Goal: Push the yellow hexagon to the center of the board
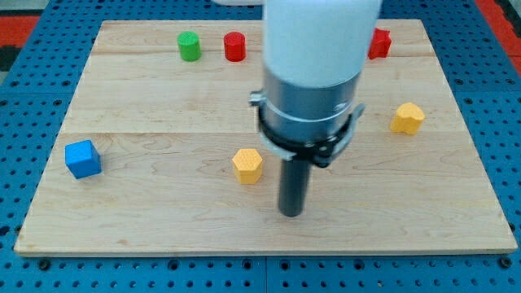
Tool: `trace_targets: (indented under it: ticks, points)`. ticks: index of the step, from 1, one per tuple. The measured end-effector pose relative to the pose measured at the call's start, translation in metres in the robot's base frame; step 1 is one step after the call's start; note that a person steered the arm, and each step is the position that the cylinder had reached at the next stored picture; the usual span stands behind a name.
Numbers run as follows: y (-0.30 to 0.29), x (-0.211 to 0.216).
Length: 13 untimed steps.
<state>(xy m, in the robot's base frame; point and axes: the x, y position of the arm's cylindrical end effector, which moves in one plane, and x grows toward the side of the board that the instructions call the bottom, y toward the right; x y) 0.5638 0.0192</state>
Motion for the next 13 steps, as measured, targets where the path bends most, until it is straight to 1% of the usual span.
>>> trace_targets:
  ticks: [1, 2, 3, 4, 9, 10, 11, 12, 13]
  points:
    - [-0.035, -0.027]
    - [-0.054, -0.057]
    - [-0.053, -0.087]
    - [-0.053, -0.093]
    - [-0.069, -0.095]
    - [-0.069, -0.089]
    - [-0.042, -0.065]
    - [0.029, -0.069]
    - [0.046, -0.093]
